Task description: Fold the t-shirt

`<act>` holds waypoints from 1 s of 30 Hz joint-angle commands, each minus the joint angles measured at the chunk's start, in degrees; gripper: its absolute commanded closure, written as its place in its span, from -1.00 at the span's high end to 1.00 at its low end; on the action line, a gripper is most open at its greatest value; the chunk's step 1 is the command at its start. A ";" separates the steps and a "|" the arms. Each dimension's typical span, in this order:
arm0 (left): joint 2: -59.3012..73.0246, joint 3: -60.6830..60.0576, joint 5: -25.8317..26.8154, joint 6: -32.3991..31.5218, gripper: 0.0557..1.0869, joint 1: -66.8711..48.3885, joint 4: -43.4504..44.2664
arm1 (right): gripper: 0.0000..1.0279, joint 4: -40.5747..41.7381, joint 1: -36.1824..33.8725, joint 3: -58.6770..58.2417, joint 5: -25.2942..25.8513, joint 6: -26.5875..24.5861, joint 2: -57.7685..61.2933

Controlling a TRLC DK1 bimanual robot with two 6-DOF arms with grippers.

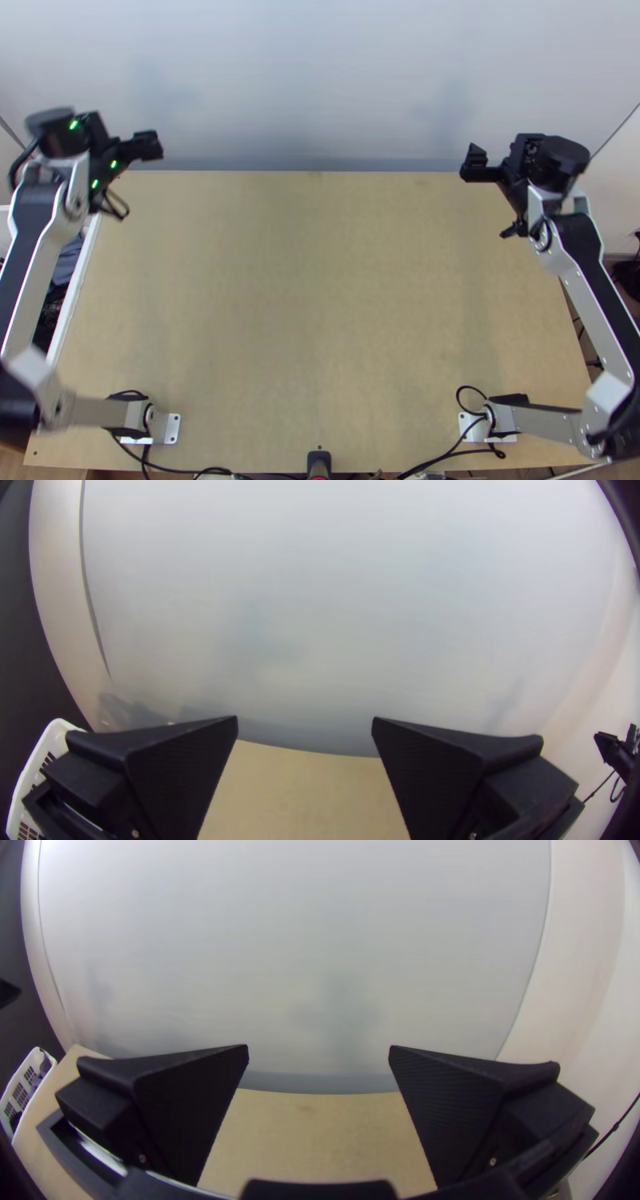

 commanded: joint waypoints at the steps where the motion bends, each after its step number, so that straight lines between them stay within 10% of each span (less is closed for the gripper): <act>1: 15.94 15.94 -4.23 -0.63 0.90 -0.31 -4.20 | 0.91 -0.80 0.46 5.17 1.14 0.00 7.20; 22: 24.29 14.27 -9.50 4.29 0.90 20.87 -6.84 | 0.91 -2.74 11.10 7.10 1.14 2.28 9.93; 30: 43.80 31.94 -6.78 8.60 0.90 26.06 -9.21 | 0.91 -3.00 11.80 7.81 1.58 4.57 11.86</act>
